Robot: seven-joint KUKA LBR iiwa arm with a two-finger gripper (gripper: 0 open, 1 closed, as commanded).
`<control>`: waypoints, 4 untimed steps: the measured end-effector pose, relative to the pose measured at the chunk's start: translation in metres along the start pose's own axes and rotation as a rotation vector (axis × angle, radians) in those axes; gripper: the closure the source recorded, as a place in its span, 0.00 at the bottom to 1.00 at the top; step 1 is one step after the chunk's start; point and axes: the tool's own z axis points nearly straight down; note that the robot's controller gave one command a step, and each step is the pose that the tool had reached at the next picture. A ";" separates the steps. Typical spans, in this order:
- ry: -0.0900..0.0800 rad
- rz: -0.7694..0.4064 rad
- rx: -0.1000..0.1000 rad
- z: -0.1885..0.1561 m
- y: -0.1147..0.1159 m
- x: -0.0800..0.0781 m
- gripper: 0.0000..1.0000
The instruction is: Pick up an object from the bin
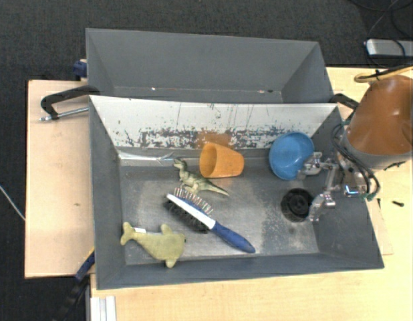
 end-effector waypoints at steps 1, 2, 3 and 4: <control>0.008 0.176 -0.002 0.036 0.002 0.001 0.00; 0.005 0.053 -0.001 0.036 0.000 0.012 0.00; 0.001 0.052 0.000 0.034 0.000 0.010 1.00; -0.006 0.052 0.003 -0.073 0.000 0.006 1.00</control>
Offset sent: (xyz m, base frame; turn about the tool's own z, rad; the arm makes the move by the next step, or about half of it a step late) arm -0.0023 0.0012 -0.0370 0.1753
